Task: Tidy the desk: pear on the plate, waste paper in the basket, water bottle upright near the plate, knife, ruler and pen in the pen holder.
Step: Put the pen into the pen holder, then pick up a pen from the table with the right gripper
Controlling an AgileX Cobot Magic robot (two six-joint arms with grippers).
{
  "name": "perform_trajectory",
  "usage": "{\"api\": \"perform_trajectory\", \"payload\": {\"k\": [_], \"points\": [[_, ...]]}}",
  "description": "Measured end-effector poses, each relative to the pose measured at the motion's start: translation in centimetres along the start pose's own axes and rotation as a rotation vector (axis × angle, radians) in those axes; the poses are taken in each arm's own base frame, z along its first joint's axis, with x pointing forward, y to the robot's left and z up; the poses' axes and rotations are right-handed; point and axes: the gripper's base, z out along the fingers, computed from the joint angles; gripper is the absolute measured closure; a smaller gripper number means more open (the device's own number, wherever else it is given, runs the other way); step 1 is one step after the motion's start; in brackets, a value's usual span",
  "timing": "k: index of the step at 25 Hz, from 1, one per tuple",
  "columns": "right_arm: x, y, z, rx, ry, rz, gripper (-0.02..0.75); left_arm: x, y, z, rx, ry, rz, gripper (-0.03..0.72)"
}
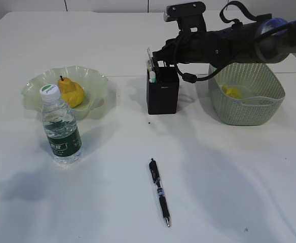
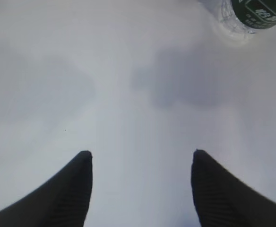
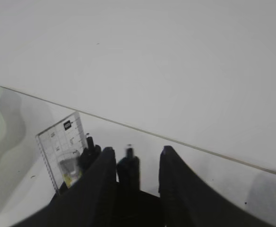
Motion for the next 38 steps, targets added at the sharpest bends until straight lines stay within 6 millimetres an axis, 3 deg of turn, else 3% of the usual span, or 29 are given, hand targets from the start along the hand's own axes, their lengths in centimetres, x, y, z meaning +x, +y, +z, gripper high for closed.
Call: {"api": "perform_trajectory", "payload": {"k": [6,9,17,21,24,30,34,38], "points": [[0.2,0.0,-0.2,0.003,0.044,0.002,0.473,0.0,0.0,0.0,-0.004,0.000,0.004,0.222],[-0.8,-0.2,-1.4,0.009,0.082,0.011,0.473,0.0,0.1,0.0,-0.009,-0.001,0.008,0.222],[-5.2,-0.5,-8.1,0.020,0.239,0.053,0.472,0.0,0.2,0.0,-0.027,-0.002,0.025,0.222],[-5.8,-0.1,-11.5,-0.041,0.403,0.032,0.471,0.0,0.2,0.0,-0.027,-0.005,0.025,0.222],[-5.6,0.7,-13.5,-0.129,0.535,0.086,0.470,-0.1,0.2,0.0,-0.027,-0.007,0.025,0.222],[-4.2,4.0,-15.3,-0.221,0.780,0.144,0.470,-0.1,0.2,0.0,-0.027,-0.007,0.025,0.222],[-3.9,7.4,-15.8,-0.157,0.817,0.112,0.469,-0.1,0.2,0.0,-0.027,-0.007,0.025,0.222],[-3.3,9.3,-15.7,-0.089,0.840,0.131,0.469,-0.1,0.2,0.0,-0.027,-0.007,0.025,0.222]]}}
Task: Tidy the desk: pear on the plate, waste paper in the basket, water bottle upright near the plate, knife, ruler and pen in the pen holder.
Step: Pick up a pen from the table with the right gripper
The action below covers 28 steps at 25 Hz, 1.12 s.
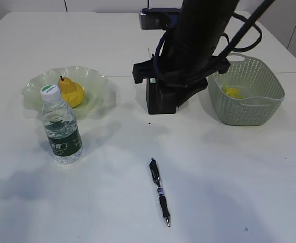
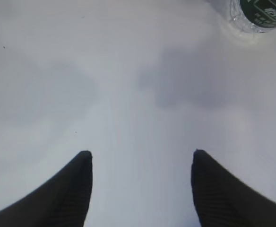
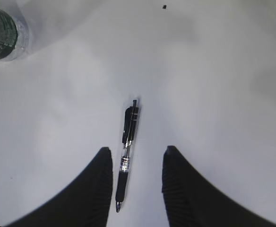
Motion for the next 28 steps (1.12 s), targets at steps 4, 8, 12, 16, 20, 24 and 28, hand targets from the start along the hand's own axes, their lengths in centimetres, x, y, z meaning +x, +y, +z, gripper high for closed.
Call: {"api": "perform_trajectory", "payload": {"k": [4,8,12,16,20,24,28], "points": [[0.2,0.4,2.1,-0.008,0.083,0.039,0.468,0.0,0.0,0.0,0.000,-0.002,0.000,0.222],[0.4,0.6,5.1,0.001,0.174,0.052,0.467,-0.1,0.0,0.0,0.000,-0.006,0.000,0.222],[0.7,1.1,8.0,0.018,0.239,0.042,0.465,-0.2,0.0,0.0,0.001,-0.018,0.000,0.222],[1.4,2.2,10.4,0.030,0.295,0.014,0.427,-0.2,0.0,0.0,0.003,-0.025,-0.001,0.222],[1.8,3.0,12.0,0.036,0.317,0.001,0.392,-0.2,0.0,0.0,0.005,-0.027,-0.002,0.222],[1.7,3.0,12.9,0.037,0.304,0.003,0.389,-0.3,0.0,0.0,0.005,-0.028,-0.002,0.222],[1.7,3.0,13.8,0.040,0.306,0.004,0.388,-0.3,-0.1,0.0,0.006,-0.028,-0.003,0.222]]}}
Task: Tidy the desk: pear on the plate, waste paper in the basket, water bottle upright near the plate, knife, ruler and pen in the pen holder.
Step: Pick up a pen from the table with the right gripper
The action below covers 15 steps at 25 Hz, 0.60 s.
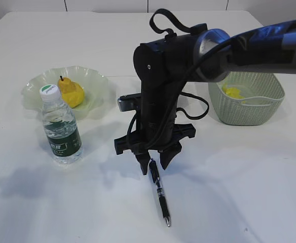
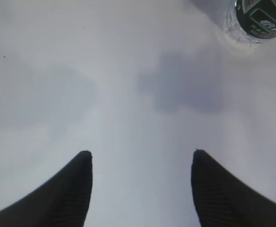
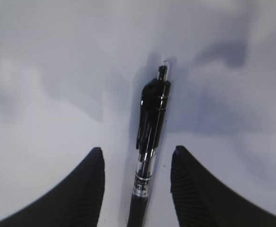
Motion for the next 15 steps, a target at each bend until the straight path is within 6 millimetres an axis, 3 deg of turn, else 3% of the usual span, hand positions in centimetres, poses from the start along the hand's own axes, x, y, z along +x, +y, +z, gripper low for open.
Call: {"api": "perform_trajectory", "payload": {"k": [15], "points": [[-0.61,-0.18,1.11,0.024,-0.031,0.011,0.385,0.00,-0.01,0.00,0.001,0.000,-0.001,0.222]]}}
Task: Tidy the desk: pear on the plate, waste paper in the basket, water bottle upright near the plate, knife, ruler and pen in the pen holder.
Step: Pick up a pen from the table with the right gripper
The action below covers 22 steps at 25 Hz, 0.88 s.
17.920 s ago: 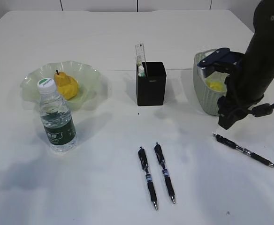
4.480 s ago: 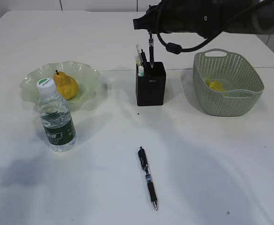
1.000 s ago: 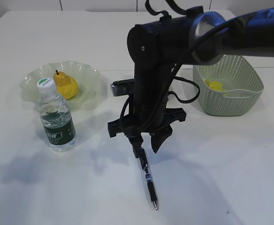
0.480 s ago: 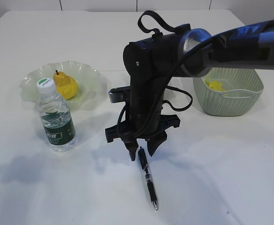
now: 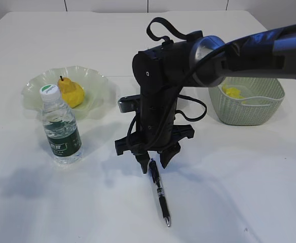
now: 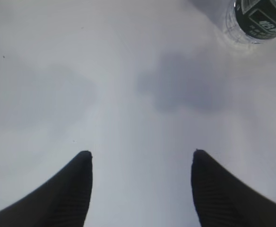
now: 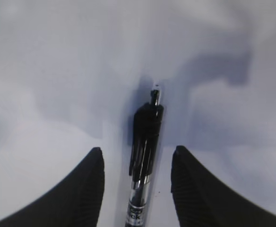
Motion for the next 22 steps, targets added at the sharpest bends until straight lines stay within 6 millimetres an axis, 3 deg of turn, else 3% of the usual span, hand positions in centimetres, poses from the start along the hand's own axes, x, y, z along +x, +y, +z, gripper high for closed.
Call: {"api": "perform_trajectory", "payload": {"k": [22], "points": [[-0.4,0.1,1.6,0.001,-0.010,0.003,0.384,0.0,0.0,0.0,0.000,0.000,0.000,0.222]]}}
